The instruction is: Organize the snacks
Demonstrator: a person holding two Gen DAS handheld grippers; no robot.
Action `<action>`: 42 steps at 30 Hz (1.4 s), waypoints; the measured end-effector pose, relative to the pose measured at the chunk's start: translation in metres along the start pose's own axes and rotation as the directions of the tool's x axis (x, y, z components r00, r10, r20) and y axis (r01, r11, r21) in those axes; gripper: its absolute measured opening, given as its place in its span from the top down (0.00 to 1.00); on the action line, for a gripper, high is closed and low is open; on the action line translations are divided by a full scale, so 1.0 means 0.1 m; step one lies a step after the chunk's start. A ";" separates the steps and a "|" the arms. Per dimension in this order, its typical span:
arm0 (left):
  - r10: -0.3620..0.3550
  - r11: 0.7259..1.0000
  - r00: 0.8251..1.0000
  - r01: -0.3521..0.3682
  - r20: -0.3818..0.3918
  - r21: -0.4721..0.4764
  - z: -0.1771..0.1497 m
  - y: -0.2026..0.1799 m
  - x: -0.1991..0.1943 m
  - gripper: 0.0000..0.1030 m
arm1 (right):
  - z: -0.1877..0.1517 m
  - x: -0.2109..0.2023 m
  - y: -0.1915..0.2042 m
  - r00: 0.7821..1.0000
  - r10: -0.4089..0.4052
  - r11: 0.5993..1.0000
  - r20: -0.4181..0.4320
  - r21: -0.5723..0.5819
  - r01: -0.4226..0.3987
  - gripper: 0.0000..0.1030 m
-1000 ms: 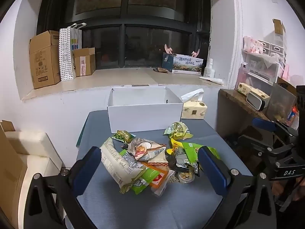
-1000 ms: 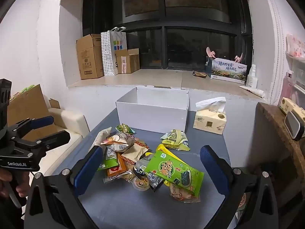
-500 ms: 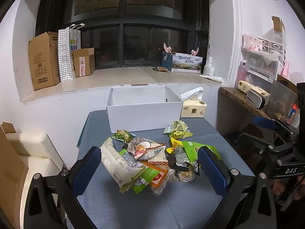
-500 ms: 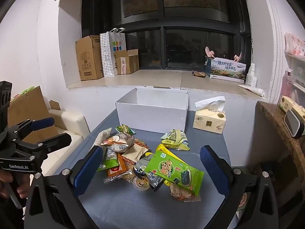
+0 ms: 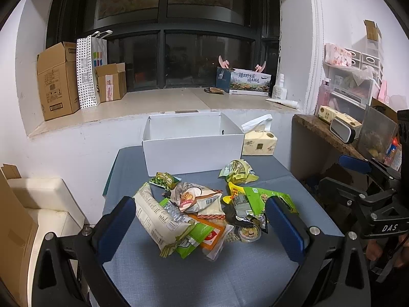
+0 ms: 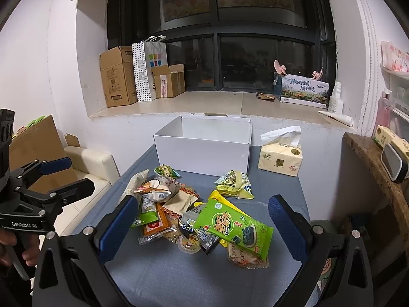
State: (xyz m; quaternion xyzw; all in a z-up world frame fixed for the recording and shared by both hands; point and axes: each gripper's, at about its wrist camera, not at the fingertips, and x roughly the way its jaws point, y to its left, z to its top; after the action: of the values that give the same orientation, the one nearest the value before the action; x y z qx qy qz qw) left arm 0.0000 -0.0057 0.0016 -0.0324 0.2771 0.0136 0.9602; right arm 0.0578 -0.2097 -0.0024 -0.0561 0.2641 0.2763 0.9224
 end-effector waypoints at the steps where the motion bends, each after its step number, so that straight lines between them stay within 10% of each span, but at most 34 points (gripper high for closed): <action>1: 0.000 1.000 1.000 0.000 -0.001 0.000 0.00 0.00 0.00 0.00 | 0.00 0.00 0.00 1.000 0.000 1.000 0.000 0.001 0.000 0.00; 42: 0.000 1.000 1.000 0.000 -0.005 0.011 -0.02 -0.02 0.01 0.00 | -0.02 -0.01 0.01 1.000 0.000 1.000 -0.006 0.004 0.000 0.00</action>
State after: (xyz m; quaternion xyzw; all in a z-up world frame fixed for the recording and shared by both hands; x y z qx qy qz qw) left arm 0.0001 -0.0075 -0.0003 -0.0270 0.2796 0.0121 0.9597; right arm 0.0561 -0.2102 -0.0034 -0.0552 0.2676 0.2756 0.9216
